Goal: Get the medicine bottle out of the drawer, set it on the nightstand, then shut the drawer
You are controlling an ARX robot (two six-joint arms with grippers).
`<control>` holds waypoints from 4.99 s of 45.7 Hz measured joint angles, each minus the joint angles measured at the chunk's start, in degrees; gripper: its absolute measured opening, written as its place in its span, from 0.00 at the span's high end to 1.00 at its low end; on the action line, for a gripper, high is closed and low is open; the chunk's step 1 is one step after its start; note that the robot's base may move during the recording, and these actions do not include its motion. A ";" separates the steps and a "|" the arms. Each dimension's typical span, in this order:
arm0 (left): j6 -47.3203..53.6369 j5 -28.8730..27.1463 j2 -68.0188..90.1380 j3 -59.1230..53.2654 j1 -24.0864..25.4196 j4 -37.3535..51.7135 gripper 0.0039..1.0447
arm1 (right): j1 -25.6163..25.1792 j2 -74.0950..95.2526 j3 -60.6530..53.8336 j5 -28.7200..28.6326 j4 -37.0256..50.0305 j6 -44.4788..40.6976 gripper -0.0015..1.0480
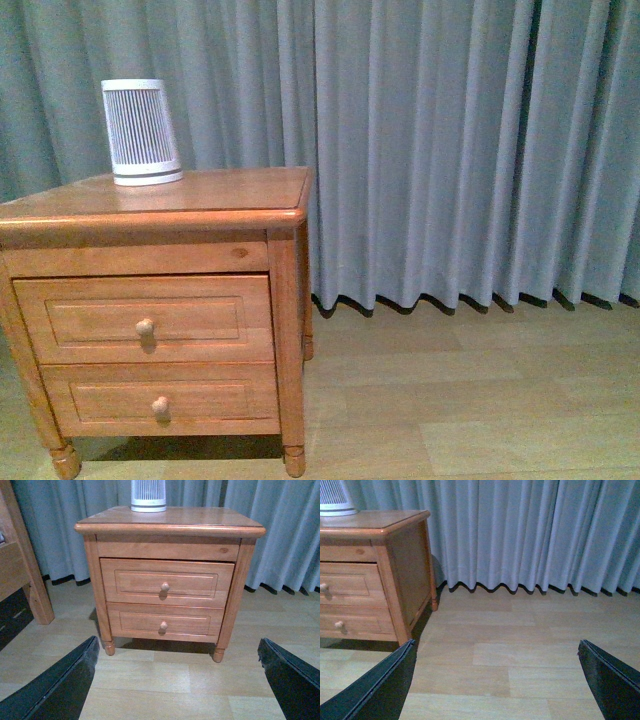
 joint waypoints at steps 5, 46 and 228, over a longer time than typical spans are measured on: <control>0.00 0.00 0.00 0.00 0.00 0.00 0.06 | 0.00 0.00 0.00 0.00 0.00 0.00 0.07; 0.00 0.02 0.00 0.00 0.00 0.00 0.06 | 0.00 0.00 0.00 0.00 0.00 0.00 0.07; -3.58 8.31 130.60 56.04 4.52 54.73 0.97 | 0.00 0.02 0.00 0.00 0.00 0.00 0.07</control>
